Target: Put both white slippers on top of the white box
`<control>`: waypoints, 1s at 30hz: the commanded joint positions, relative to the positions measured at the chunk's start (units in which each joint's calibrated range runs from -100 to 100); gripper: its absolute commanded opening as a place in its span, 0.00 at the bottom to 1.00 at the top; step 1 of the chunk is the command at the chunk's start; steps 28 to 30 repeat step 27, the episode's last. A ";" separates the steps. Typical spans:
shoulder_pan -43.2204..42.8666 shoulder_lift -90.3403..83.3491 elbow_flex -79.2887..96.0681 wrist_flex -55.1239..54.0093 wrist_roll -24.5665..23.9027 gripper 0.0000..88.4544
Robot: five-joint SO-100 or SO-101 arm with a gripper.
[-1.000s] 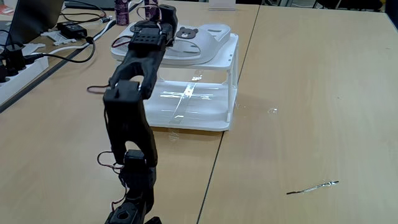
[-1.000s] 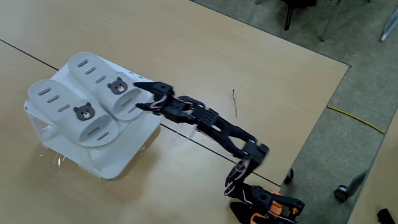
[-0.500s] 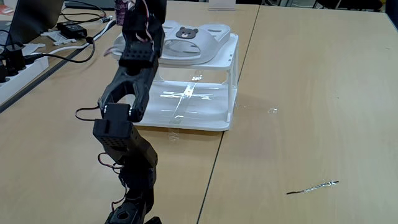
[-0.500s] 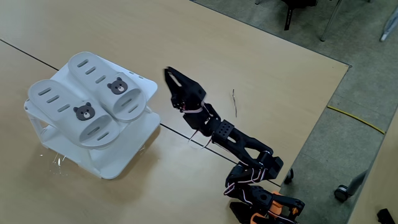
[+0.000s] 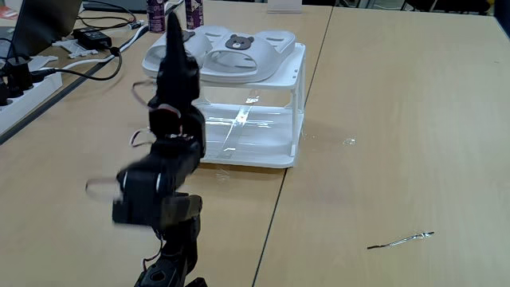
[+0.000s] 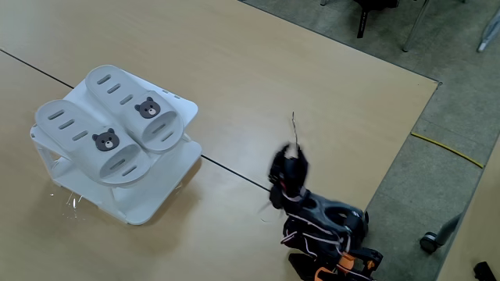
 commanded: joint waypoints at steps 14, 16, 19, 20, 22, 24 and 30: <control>-5.51 -36.35 11.95 -0.68 0.42 0.01; -5.51 -36.27 11.95 -0.68 0.42 0.01; -5.51 -36.27 11.95 -0.68 0.42 0.01; -5.51 -36.27 11.95 -0.68 0.42 0.01; -5.51 -36.27 11.95 -0.68 0.42 0.01; -5.51 -36.27 11.95 -0.68 0.42 0.01; -5.51 -36.27 11.95 -0.68 0.42 0.01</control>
